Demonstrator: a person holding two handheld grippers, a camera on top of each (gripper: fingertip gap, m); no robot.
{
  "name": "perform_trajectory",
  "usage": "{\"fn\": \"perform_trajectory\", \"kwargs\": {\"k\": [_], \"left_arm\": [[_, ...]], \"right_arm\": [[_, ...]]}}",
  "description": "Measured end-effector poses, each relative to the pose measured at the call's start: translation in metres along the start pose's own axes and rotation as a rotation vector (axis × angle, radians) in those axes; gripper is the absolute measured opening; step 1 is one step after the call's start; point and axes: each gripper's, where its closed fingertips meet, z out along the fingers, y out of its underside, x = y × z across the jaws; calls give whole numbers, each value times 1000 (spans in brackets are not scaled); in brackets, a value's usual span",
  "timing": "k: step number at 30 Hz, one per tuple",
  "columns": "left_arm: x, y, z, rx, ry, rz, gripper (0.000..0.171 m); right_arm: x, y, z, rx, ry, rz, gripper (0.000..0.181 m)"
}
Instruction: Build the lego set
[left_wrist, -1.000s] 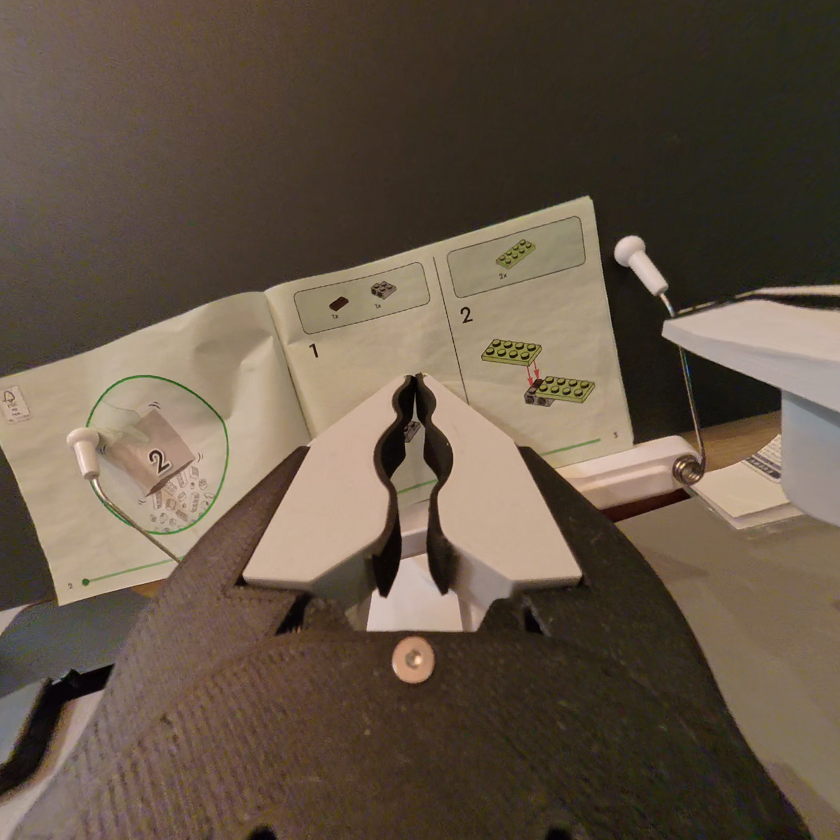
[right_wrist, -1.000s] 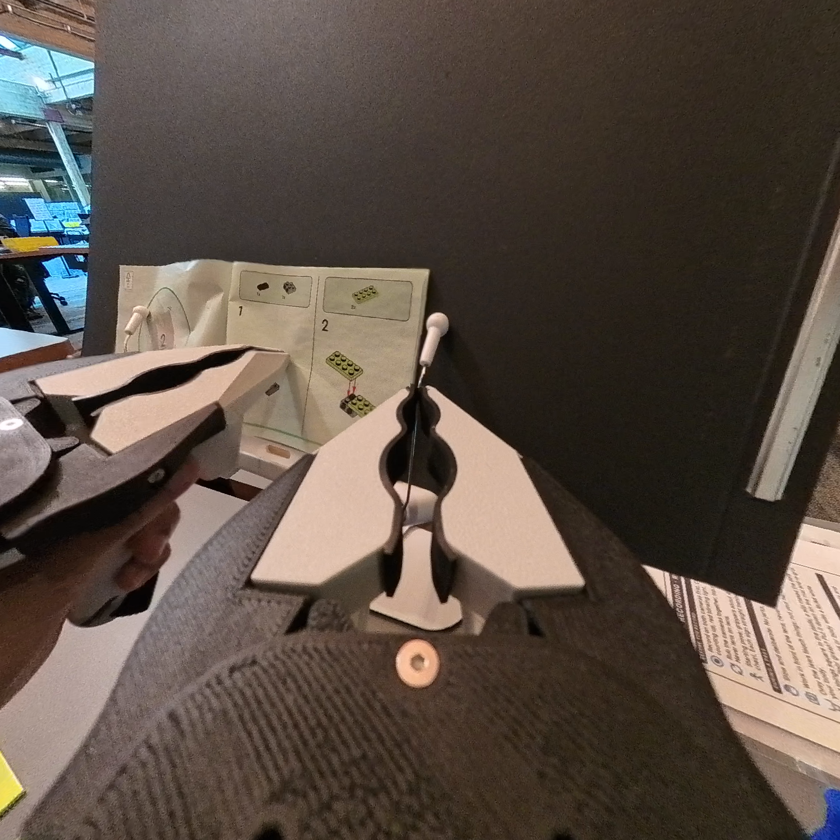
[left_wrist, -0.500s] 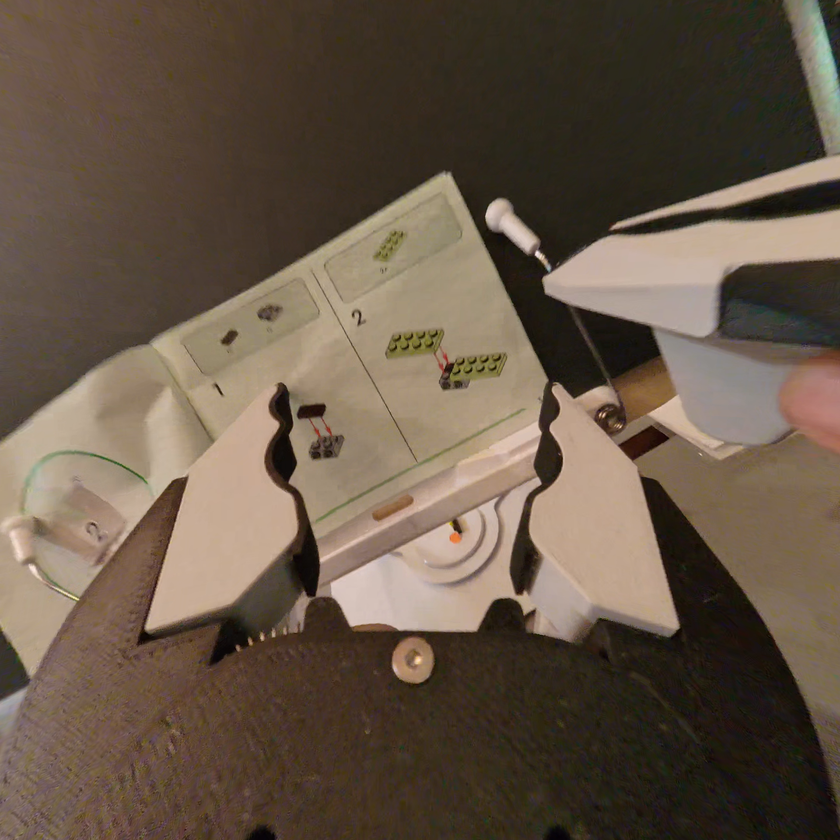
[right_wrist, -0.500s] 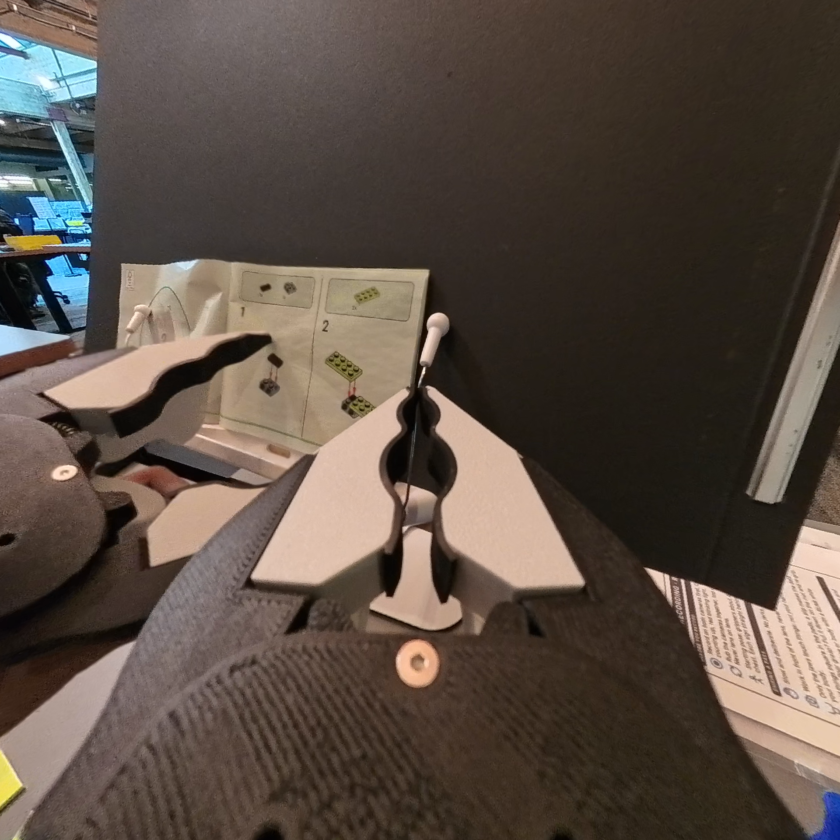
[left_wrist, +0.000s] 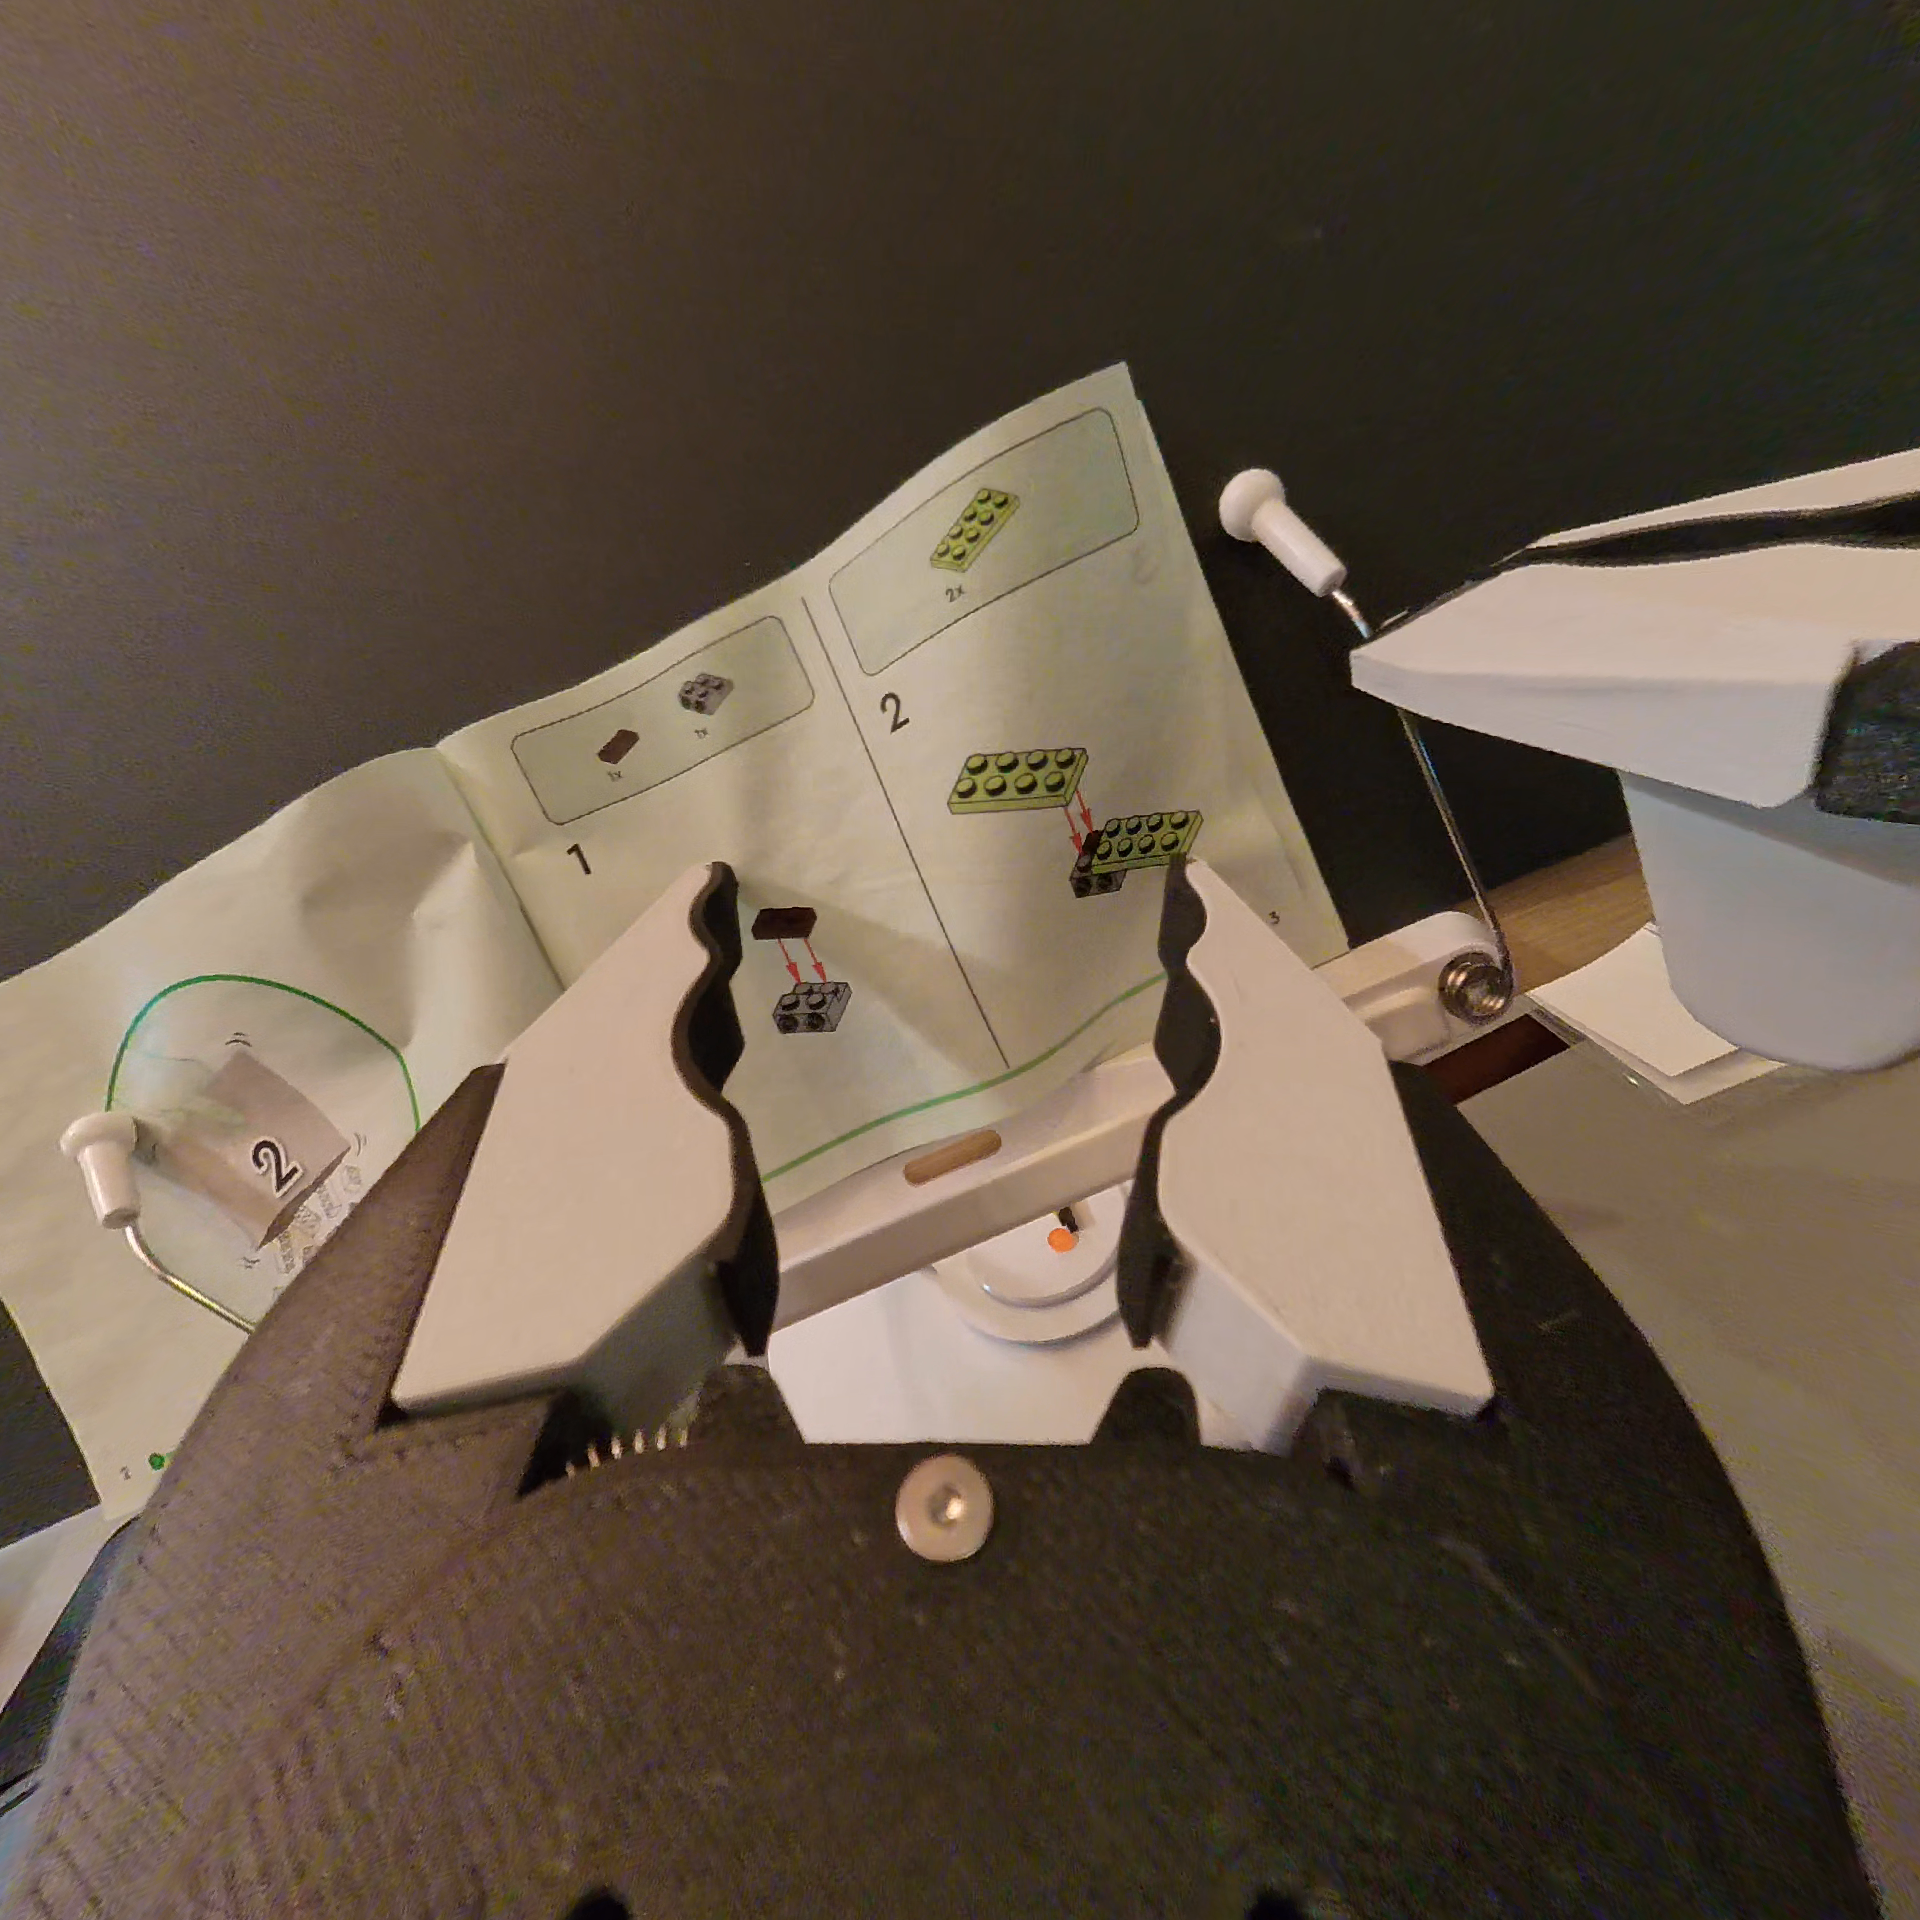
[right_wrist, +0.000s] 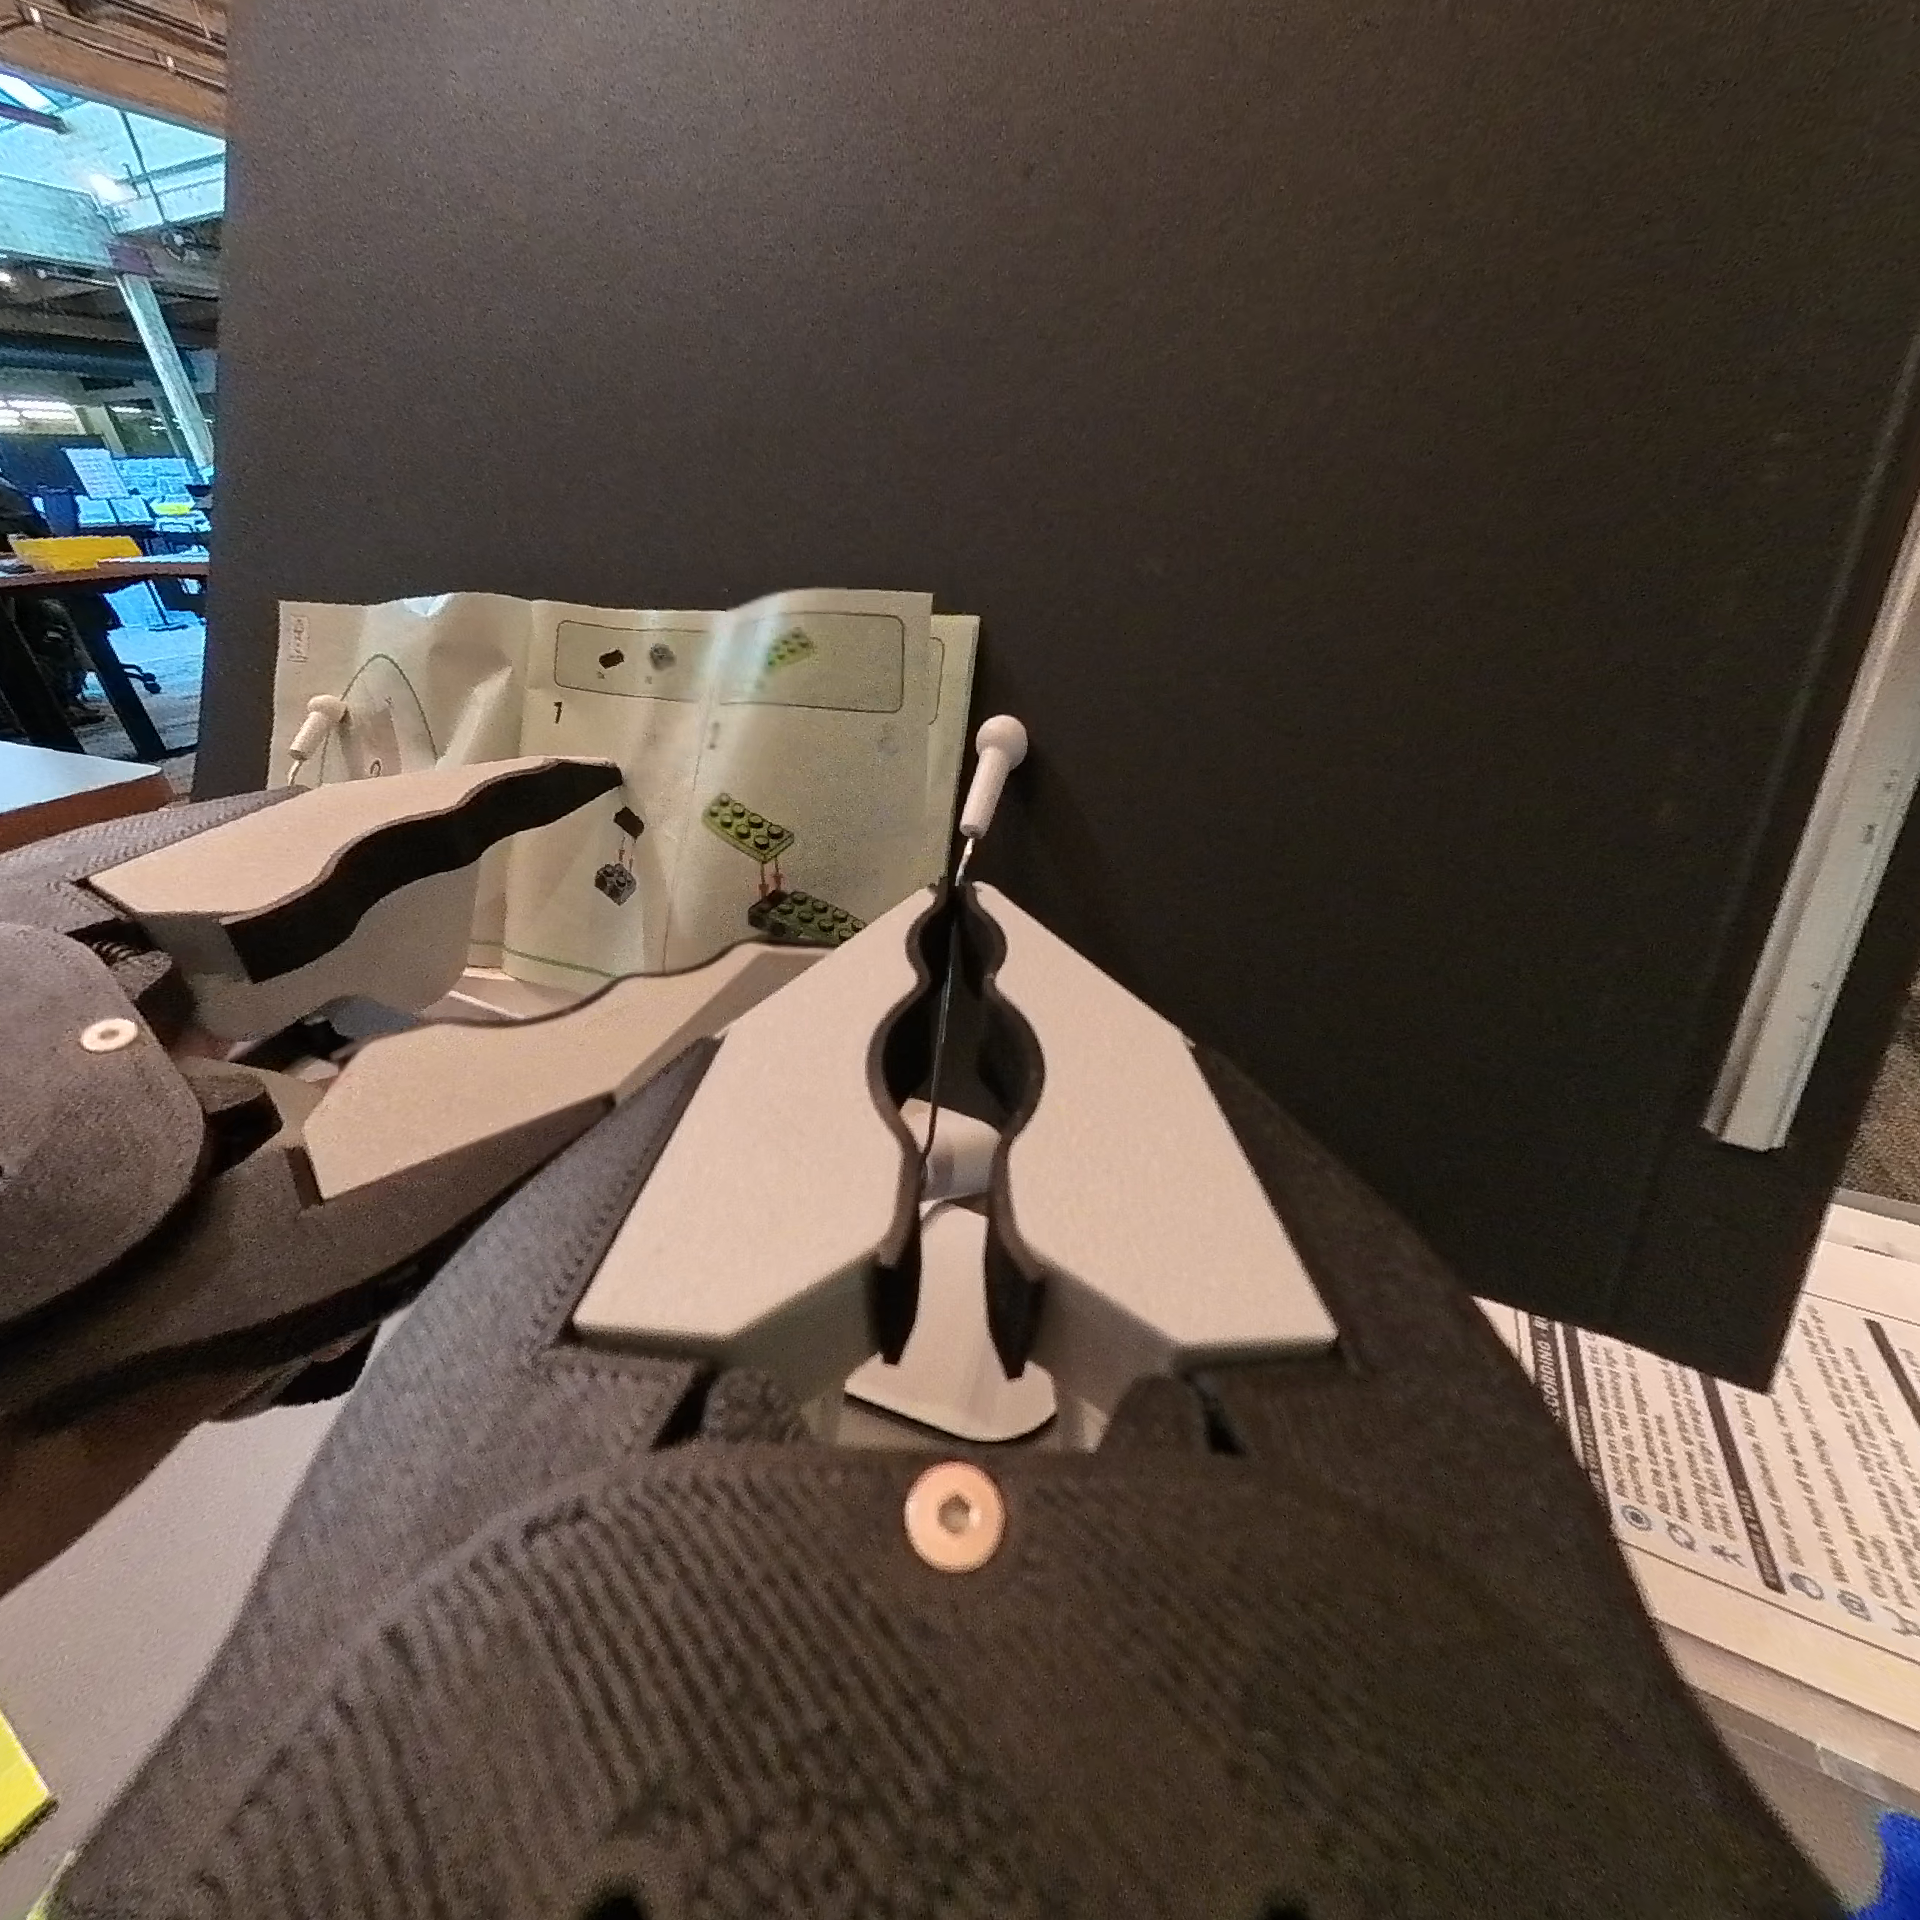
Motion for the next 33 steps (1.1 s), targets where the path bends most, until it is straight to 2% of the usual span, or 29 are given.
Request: {"fn": "perform_trajectory", "kwargs": {"k": [3,5,6,9,17,27,33], "left_arm": [[-4,-1,-1,4,-10,-16,61],[-10,-3,-3,11,-26,-25,28],[-15,-2,-3,16,-41,-30,17],[-24,-1,-4,18,-40,-65,2],[-44,-19,-18,144,16,-246,0],[-38,-10,-12,107,60,-276,0],[-48,-8,-15,125,117,-411,1]], "right_arm": [[0,0,0,2,1,1,0],[0,0,0,3,-1,1,0],[0,0,0,4,-1,1,0],[-1,0,0,7,-3,5,0],[-5,-2,-1,48,7,-77,0],[-27,-1,0,83,-58,-235,0],[-29,0,3,46,-33,-296,0]]}}
